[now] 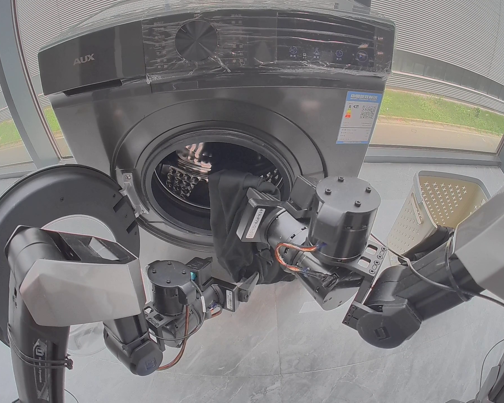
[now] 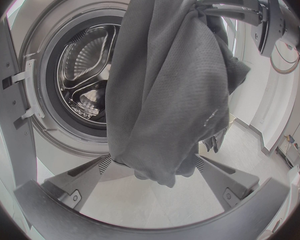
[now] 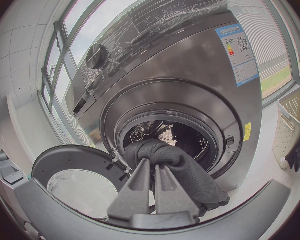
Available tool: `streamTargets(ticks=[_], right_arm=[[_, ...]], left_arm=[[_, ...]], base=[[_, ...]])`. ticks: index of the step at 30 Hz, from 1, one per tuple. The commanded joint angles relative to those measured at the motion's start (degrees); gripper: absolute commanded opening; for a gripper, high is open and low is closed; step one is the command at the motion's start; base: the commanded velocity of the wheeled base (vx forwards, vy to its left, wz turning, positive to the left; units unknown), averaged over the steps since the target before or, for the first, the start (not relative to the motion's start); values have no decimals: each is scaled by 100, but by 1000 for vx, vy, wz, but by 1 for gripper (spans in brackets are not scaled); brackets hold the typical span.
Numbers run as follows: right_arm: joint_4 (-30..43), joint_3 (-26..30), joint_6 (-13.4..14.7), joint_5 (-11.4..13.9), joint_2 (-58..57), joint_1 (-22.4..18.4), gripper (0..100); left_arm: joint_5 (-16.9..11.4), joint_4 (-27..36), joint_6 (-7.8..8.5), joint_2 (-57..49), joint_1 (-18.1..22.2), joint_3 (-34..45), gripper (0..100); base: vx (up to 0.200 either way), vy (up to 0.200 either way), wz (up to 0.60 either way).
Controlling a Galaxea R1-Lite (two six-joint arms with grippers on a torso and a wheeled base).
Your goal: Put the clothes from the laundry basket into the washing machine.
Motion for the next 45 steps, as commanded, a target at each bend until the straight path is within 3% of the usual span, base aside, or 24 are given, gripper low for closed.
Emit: streamTargets(ticks=[1,5,6,16,23,27,28,39,45], right_arm=[[-6,18,7,-7,-13,13,0],[-15,26,7,-7,-21,4,0],[-15,26,7,-7,-21,4,0],[-94,44,-2,19,31,-75,0],[-164,431,-10,98,-13,-119,0],[-296,527,-10,291,-21,-207,0],[-349,598,-10,353,-30,-242,100],[-349,1028,-19,370,-250,-295,100],[-349,1327,-98,441,-373,-550,100]], left_arm=[[26,-32,7,252,17,-261,100],[34,-41,25,295,96,-322,100],[34,-41,34,287,96,-314,0],[34,-41,25,-65,26,-208,0],[8,-32,25,-891,-203,152,0],[-18,-32,-1,-1278,-299,407,0],[-27,-32,-10,-1357,-308,451,0],[-18,-32,-54,-1462,-291,100,0],[-10,-32,-124,-1621,-238,-67,0]], base=[[0,0,0],[0,0,0],[0,0,0],[0,0,0],[0,0,0],[0,0,0],[0,0,0],[0,0,0],[0,0,0]])
